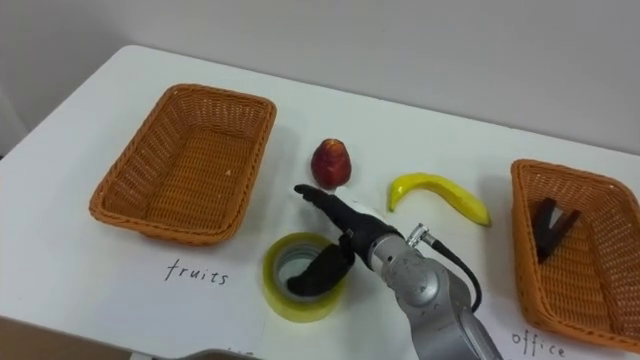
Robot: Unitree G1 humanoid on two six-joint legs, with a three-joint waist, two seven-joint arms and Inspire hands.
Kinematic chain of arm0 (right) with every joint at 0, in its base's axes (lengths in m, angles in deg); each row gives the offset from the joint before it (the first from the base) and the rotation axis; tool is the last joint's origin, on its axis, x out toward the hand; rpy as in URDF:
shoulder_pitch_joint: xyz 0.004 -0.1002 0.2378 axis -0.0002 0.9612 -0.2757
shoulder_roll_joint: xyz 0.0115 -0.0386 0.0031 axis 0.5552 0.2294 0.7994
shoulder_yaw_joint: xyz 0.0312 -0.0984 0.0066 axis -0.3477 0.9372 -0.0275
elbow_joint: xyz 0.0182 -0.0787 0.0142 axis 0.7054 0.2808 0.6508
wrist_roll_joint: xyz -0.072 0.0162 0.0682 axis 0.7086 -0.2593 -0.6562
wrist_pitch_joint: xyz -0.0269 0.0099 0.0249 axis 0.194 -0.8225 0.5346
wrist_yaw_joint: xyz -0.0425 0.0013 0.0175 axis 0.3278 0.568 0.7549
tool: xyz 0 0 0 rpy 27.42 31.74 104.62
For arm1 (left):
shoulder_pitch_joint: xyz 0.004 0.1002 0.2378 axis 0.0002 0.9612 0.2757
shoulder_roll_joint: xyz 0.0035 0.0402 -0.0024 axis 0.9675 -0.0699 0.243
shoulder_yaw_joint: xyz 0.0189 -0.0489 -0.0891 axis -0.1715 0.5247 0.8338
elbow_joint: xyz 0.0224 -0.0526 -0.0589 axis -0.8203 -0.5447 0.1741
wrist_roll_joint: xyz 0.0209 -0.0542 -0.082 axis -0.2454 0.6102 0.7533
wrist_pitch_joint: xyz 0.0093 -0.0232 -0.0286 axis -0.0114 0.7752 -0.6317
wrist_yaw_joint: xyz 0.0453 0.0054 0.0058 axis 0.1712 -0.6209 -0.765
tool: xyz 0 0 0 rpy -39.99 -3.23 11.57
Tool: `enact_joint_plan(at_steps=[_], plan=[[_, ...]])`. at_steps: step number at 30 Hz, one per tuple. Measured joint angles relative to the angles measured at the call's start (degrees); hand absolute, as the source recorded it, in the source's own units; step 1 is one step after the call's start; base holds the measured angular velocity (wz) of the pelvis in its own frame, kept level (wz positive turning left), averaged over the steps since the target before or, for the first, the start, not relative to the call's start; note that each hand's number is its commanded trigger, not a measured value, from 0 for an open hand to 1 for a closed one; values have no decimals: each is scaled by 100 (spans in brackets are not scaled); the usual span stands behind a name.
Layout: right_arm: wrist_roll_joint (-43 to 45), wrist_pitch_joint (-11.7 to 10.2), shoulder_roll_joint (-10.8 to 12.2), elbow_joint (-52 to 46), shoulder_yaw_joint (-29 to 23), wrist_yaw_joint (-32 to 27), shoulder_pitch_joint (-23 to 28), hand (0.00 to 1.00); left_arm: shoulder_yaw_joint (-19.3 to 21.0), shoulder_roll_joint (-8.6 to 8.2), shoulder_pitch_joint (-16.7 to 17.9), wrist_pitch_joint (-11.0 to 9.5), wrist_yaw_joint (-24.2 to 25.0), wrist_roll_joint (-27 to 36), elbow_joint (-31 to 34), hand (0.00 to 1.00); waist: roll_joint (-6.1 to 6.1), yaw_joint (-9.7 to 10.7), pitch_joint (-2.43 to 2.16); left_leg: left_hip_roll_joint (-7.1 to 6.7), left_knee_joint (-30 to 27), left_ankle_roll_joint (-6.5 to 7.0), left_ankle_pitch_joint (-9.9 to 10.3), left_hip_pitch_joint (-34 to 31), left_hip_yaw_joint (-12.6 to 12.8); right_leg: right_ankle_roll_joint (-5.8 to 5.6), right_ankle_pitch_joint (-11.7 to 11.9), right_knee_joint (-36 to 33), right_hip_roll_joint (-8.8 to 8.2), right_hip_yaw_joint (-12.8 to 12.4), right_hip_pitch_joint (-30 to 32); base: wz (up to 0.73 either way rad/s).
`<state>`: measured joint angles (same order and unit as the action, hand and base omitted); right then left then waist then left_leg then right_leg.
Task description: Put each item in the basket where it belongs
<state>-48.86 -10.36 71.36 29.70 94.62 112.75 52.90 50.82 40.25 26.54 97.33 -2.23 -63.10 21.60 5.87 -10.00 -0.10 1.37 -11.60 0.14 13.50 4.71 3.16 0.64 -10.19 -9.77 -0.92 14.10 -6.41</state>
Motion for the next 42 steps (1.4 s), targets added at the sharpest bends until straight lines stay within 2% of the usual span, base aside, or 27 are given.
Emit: enact_joint_plan(at_steps=[1,2,3,6,10,14,22,35,42], plan=[[42,1,-4,0,0,31,-7,62,0,1,5,0,-2,-5,26,0,4,-8,2,0,1,0,0,-4,-4,0,0,0,0,4,0,0],[101,1,-4,-4,0,64,-14,96,0,1,18,1,-4,-7,69,0,8,-10,3,0,3,0,0,-4,-8,0,0,0,0,7,0,0],[110,2,-5,-5,-1,71,-16,100,2,2,22,1,-5,-5,92,0,11,-12,4,0,5,0,0,-5,-10,0,0,0,0,7,0,0],[203,6,-49,3,-22,52,-103,100,0,25,10,2,-6,-5,142,0,26,-17,6,0,5,-1,-1,-5,-12,0,0,0,1,7,0,0],[355,121,-169,9,-32,46,-281,100,0,79,-7,4,-30,-5,230,0,61,-138,2,1,20,-1,-1,-5,-11,0,0,6,4,11,9,0],[454,235,-172,18,-25,41,-356,100,2,86,-9,47,-111,-2,232,0,95,-178,-1,-1,23,0,0,-4,-20,0,0,12,4,20,11,0],[484,245,-177,22,-19,59,-324,100,2,90,-87,46,-121,4,231,0,111,-279,7,-1,17,0,-1,-2,-18,0,0,14,5,12,22,0],[431,214,-176,28,-16,60,-293,100,0,102,-117,30,-254,53,182,0,103,-273,12,0,38,0,0,0,-14,0,0,13,5,5,17,0],[228,194,-180,18,-41,5,-276,100,-213,120,-114,8,-265,61,50,0,81,-129,30,-2,38,0,0,4,-21,0,0,14,3,16,-1,1]])
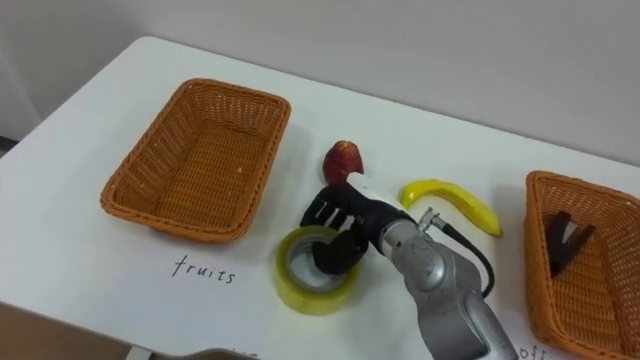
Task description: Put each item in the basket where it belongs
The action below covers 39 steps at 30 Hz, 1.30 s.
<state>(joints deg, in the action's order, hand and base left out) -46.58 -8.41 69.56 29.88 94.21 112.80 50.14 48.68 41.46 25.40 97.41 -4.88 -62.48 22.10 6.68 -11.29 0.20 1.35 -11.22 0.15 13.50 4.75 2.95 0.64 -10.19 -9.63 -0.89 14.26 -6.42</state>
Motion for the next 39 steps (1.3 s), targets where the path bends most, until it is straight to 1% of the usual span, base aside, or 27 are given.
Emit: enact_joint_plan(at_steps=[2,4,8,10,11,13,14,15,17,18,19,21,22,24,25,27,28,29,31,33,34,36,39], plan=[[-160,-9,-13,-8,-19,-39,32,100,5,2,4,-18,0,-3,-86,0,-3,17,7,-1,-2,0,0,4,2,0,0,1,0,-11,1,0],[-389,-142,-41,-6,-169,-107,140,100,116,-12,7,-49,5,-16,-78,0,1,91,15,-3,-3,0,0,-4,1,0,0,7,-3,-12,5,2],[-798,-292,-45,-54,-464,-142,419,100,309,-4,59,-134,11,-21,-88,0,-9,190,22,-3,-7,1,0,-6,4,0,0,2,-5,-44,13,-1],[-924,-330,-67,-104,-626,-141,515,100,350,-8,148,-221,15,-21,-86,0,-5,323,18,-2,-22,2,0,-12,46,0,0,-9,-1,-133,51,-9],[-974,-330,-68,-124,-704,-141,559,100,361,-14,154,-232,21,-22,-84,0,-6,353,19,-2,-23,2,-1,-14,62,0,0,-9,-3,-140,55,-10],[-1107,-329,-116,-288,-1063,-158,740,100,449,-32,247,-300,51,-17,-87,0,-16,505,18,0,-20,4,0,-19,92,-2,1,-10,-5,-155,61,-6],[-1118,-329,-131,-331,-1154,-173,770,100,464,-33,266,-313,52,-17,-86,0,-21,545,15,0,-18,4,1,-19,96,-2,1,-10,-5,-159,62,-3],[-1199,-330,-191,-389,-1323,-237,794,100,467,-33,310,-334,57,-17,-85,0,-34,637,8,1,-15,4,1,-18,107,-2,1,-12,-3,-176,62,-10],[-1320,-335,-259,-478,-1603,-330,798,100,481,-38,356,-355,84,-20,-84,0,-81,679,-12,9,-12,4,1,10,180,-2,1,-12,11,-281,75,-17],[-1382,-361,-298,-520,-1789,-425,799,100,511,-41,360,-357,126,-17,-83,0,-118,719,-12,12,-13,3,0,39,210,-2,2,-17,11,-310,67,-19],[-1550,-376,-335,-519,-1935,-568,799,100,520,-41,368,-374,170,-10,-89,0,-164,724,2,18,-1,3,0,97,252,-2,2,-24,16,-350,40,-16],[-1796,-395,-344,-530,-2082,-755,797,100,512,-43,388,-403,175,-11,-101,0,-217,775,-15,24,2,3,0,122,300,-2,2,-28,20,-392,37,-14],[-1794,-399,-344,-603,-2092,-901,796,100,508,-53,399,-454,174,-10,-143,0,-233,803,-29,25,10,3,0,140,316,-2,2,-41,23,-411,37,-10],[-1795,-417,-343,-721,-2100,-1067,796,100,505,-68,409,-485,171,-11,-206,0,-286,836,-24,27,60,3,0,172,341,-2,1,-84,22,-437,46,-7],[-1796,-471,-340,-731,-2121,-1176,796,100,506,-81,433,-486,157,-12,-205,0,-303,848,-31,27,80,4,0,189,342,-3,1,-111,21,-442,52,-5],[-1818,-475,-302,-753,-2200,-1302,796,100,514,-99,445,-486,152,-12,-204,0,-302,862,-32,23,79,7,-2,188,343,-3,1,-111,20,-459,56,0],[-1877,-475,-264,-760,-2266,-1361,796,100,550,-135,472,-486,154,-13,-199,0,-300,863,-34,19,77,8,-3,187,342,-3,0,-108,14,-459,53,0],[-1950,-475,-259,-787,-2304,-1438,796,100,566,-176,504,-486,158,-18,-198,0,-301,867,-33,12,77,10,-4,186,339,-4,0,-104,10,-465,53,0],[-2002,-475,-258,-850,-2308,-1593,796,100,555,-200,539,-486,173,-24,-241,0,-297,882,-36,9,75,12,-5,187,341,-6,-1,-104,10,-476,52,0],[-2186,-485,-258,-931,-2312,-1732,796,100,556,-200,575,-487,174,-34,-290,0,-296,899,-36,10,66,12,-5,187,342,-7,-2,-102,11,-477,47,0],[-2299,-559,-258,-949,-2312,-1824,796,100,556,-200,591,-486,174,-48,-319,0,-300,910,-34,11,60,13,-5,188,341,-7,-2,-102,11,-476,45,0],[-2470,-616,-257,-950,-2311,-1949,796,100,557,-202,618,-487,174,-57,-321,0,-301,910,-35,12,57,13,-5,196,342,-7,-2,-106,12,-477,45,0],[-2684,-640,-257,-949,-2311,-2136,796,100,557,-203,650,-495,173,-58,-325,0,-313,910,-29,13,61,13,-5,194,341,-7,-2,-109,12,-476,48,0]])
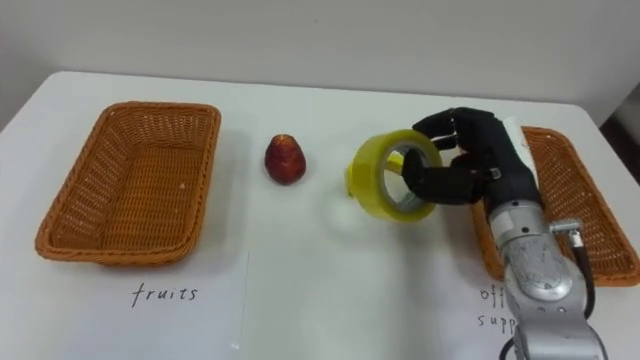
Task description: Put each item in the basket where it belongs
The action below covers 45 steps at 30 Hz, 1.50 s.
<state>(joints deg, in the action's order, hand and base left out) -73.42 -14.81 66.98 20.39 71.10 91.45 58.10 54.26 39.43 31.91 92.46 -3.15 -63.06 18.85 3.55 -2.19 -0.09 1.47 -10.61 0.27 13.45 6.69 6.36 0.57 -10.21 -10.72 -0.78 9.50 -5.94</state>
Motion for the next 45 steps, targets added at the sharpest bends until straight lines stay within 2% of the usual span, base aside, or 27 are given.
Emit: enact_joint_plan(at_steps=[6,11,15,17,22,34,45], plan=[[-450,-20,0,0,0,-326,0,100,-9,-10,60,-60,1,3,-84,0,6,22,-4,0,11,0,0,-7,-2,-1,-1,6,-3,22,1,0],[-674,-188,0,1,2,-741,0,100,-8,-8,66,-62,5,6,-83,0,-3,24,-1,0,-22,0,0,-10,-1,-2,-2,10,-3,53,4,0],[-1003,-192,0,12,-13,-1008,28,100,-7,-17,72,-37,-3,6,-81,0,-24,66,9,0,-22,0,0,-10,-10,-3,-3,12,-4,66,3,0],[-1457,-192,0,25,-119,-1158,136,100,2,-39,70,3,-19,7,-80,0,-20,72,3,-2,-20,1,1,-11,-10,-4,-3,12,-7,71,4,0],[-1866,-192,0,176,-437,-1499,252,100,100,-70,88,32,-26,3,-47,0,-48,97,-2,-1,-10,5,3,-20,-5,-8,-5,12,-16,89,4,0],[-1973,-240,-1,742,-830,-2281,263,100,187,-74,170,45,-162,13,349,0,-38,339,-26,-7,-63,6,0,-92,-2,-17,-9,84,-8,60,18,0],[-1978,-240,-1,833,-850,-2506,283,100,194,-77,193,47,-174,36,385,0,-22,350,-15,1,21,7,1,-19,57,-17,-10,35,-4,4,19,-1]])
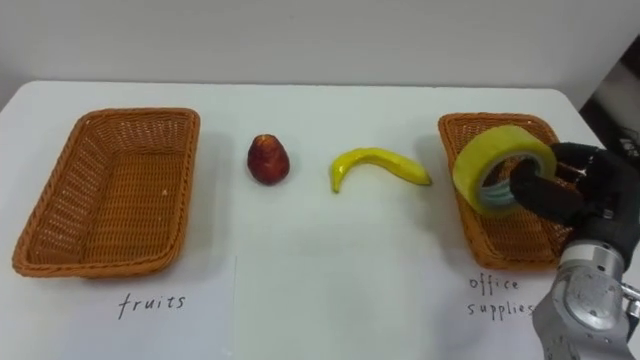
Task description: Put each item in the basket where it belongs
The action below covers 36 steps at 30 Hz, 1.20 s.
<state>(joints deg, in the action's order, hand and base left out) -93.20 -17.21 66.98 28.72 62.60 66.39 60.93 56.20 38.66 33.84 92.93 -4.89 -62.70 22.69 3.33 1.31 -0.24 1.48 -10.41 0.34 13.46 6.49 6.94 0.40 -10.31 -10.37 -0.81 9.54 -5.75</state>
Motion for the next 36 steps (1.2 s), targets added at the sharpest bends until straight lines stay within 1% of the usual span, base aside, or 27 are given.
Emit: enact_joint_plan(at_steps=[6,13,14,15,16,17,36], plan=[[0,0,0,61,0,-29,0,100,2,0,59,1,0,7,0,0,15,-1,1,-1,-31,0,0,7,43,-1,-1,-16,-2,-16,22,-3],[17,0,0,107,0,-84,27,100,32,-2,67,0,0,7,41,0,18,0,-10,0,-24,0,-1,-16,65,-2,-2,-19,2,-45,69,-1],[16,0,0,106,-1,-86,38,84,32,-2,67,0,0,7,49,0,16,-1,-11,0,-23,0,-1,-15,72,-2,-2,-20,3,-58,71,-3],[16,0,0,106,-4,-88,38,64,33,-1,67,1,0,7,51,0,15,0,-12,0,-23,0,-1,-13,76,-2,-2,-20,4,-66,72,-4],[17,0,0,106,-4,-87,47,5,36,-1,67,7,0,7,75,0,16,0,-11,2,-22,0,-1,-12,82,-2,-2,-21,5,-70,74,0],[17,0,0,106,-4,-87,55,0,36,-1,67,10,0,7,90,0,17,1,-11,2,-20,0,-1,-12,82,-2,-2,-21,5,-73,75,0],[16,-1,0,102,-174,-99,97,0,36,-2,70,29,-5,7,149,0,15,-3,-14,6,6,0,0,6,92,-2,-1,-30,12,-89,76,0]])
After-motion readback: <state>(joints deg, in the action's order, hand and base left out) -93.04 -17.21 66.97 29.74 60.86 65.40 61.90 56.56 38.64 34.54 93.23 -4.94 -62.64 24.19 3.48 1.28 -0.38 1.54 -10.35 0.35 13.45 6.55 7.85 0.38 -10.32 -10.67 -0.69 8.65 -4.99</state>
